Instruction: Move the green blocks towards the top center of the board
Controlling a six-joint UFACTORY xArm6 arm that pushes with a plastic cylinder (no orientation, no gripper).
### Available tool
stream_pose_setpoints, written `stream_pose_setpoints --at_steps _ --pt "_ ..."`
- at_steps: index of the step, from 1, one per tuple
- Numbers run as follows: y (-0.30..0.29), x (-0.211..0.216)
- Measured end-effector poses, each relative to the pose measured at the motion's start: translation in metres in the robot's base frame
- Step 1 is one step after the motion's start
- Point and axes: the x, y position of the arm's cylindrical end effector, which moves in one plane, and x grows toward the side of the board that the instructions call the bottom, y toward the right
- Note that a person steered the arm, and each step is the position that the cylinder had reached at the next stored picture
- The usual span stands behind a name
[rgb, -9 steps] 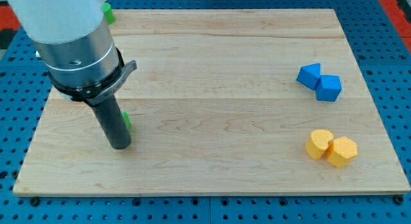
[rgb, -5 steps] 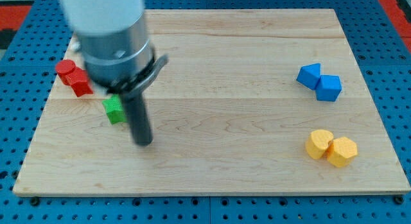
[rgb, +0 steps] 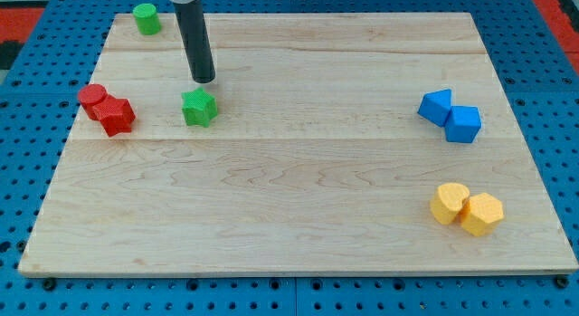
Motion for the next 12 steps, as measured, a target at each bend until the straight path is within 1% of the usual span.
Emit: stream_pose_setpoints --at_steps 1,2,3,4,5,6,7,8,9,10,11,12 --pt "0.074 0.055" --pt "0.05 0.111" --pt "-0.005 0.063" --pt "-0.048 -0.003" --pt "-0.076 -0.06" --pt "-0.034 -0.021" --pt "-0.115 -0.044" --pt "-0.19 -0.104" --pt "-0.194 -0.136" --pt "-0.184 -0.145" --pt "-0.081 -0.145" --pt "-0.008 -0.09"
